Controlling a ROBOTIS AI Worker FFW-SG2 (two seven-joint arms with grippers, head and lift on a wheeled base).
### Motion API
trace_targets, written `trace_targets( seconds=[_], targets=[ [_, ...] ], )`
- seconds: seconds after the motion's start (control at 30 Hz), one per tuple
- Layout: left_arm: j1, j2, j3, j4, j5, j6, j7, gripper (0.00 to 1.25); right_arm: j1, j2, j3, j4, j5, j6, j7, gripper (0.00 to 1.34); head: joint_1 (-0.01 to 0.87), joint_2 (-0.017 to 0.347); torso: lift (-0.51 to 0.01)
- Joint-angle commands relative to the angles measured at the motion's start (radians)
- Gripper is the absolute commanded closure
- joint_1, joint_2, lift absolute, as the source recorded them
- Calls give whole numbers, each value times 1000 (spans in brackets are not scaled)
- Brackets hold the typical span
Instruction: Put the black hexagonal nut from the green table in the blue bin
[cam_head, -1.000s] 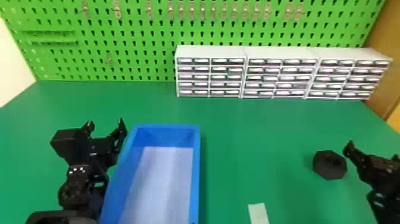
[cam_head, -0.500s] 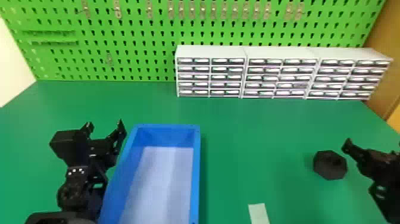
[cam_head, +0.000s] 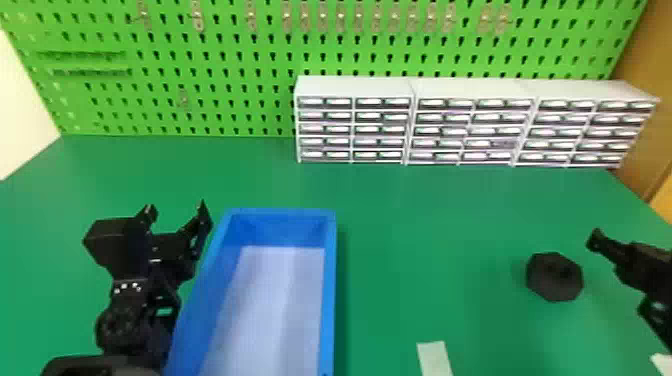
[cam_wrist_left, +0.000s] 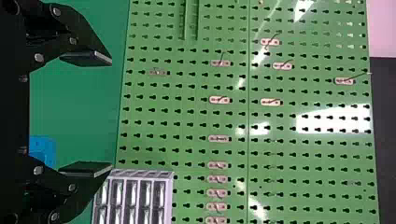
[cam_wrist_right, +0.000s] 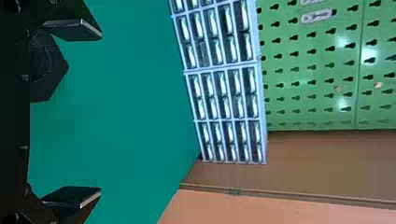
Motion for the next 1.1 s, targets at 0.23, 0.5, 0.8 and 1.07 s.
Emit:
trace_targets(
  seconds=[0.23,0.5,0.8,1.07],
  targets=[
    [-6,7,-6,0,3,0,0,452,-55,-14,-30,-79,-16,317,0,130,657,57,-95],
    [-9,9,-8,0,3,0,0,452,-78,-26,-28,-99,-58,460,0,130,657,57,-95],
    [-14,10,-8,0,3,0,0,452,-93,-46,7,-97,-101,532,0,130,657,57,-95],
    [-20,10,-12,2,0,0,0,452,-108,-57,15,-96,-127,597,0,130,657,57,-95]
  ],
)
